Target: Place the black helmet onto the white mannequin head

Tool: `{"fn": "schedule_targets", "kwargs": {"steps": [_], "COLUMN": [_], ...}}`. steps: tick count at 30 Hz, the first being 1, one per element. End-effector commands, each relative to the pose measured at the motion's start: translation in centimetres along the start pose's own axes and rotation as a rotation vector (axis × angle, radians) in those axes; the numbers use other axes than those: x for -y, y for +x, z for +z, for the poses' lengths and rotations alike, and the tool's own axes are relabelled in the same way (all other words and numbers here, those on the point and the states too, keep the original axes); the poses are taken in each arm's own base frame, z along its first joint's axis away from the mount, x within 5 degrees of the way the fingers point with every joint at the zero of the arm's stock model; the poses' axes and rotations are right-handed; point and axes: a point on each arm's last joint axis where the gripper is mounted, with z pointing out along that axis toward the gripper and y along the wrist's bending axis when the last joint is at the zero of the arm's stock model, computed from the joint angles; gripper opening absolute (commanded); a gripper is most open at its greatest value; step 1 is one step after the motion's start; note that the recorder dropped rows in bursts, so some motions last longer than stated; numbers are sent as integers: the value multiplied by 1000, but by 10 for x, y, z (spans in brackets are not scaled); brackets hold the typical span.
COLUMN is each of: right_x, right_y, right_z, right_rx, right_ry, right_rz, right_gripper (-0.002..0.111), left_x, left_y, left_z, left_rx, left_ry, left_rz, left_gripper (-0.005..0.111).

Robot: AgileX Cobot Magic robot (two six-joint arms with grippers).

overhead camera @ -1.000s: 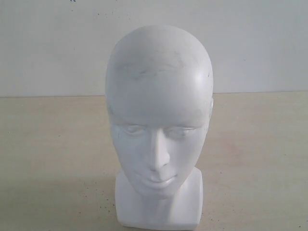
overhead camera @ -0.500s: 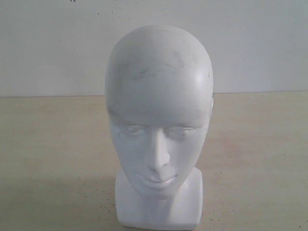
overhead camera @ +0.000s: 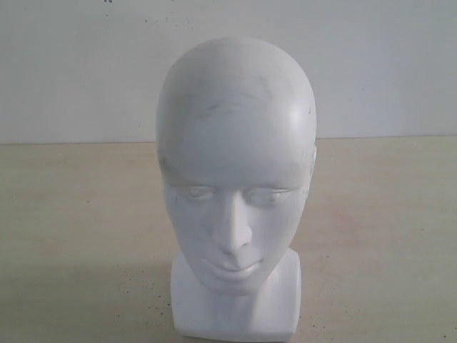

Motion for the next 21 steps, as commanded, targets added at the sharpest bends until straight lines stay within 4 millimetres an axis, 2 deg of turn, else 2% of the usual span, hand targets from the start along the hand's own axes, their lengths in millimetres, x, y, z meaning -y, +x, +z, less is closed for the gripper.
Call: {"fn": "schedule_targets", "kwargs": {"steps": [1,6,7,9,12,14,18,21], "right_x": [0,-1,-1,-1,-1,-1,-10,-15], "right_y": [-1,-3,-5,-5,-6,-6,-44,-75], "right_z": [0,-1,-1,-1,-1,-1,-4,-7], "right_rx": [6,35,51,57,62,61,159,181], "right_ry": [0,-9,-13,-15,-18,-19,-51,-44], "right_rz": [50,94,106,113,159,186,76,72], "right_gripper": [0,0,0,0,0,0,0,0], "left_x": [22,31,31,24,16,8,9,11], "left_y": [-10,-9,-8,-1,16,26,29,33], "left_z": [-1,-1,1,8,23,35,55,67], "left_rx": [63,55,56,12,-102,-163,-207,-265], "left_ry": [223,391,457,430,409,384,406,429], "left_rz": [-158,-334,-413,-491,-488,-556,-541,-544], "left_gripper": [4,4,4,4,4,4,4,4]}}
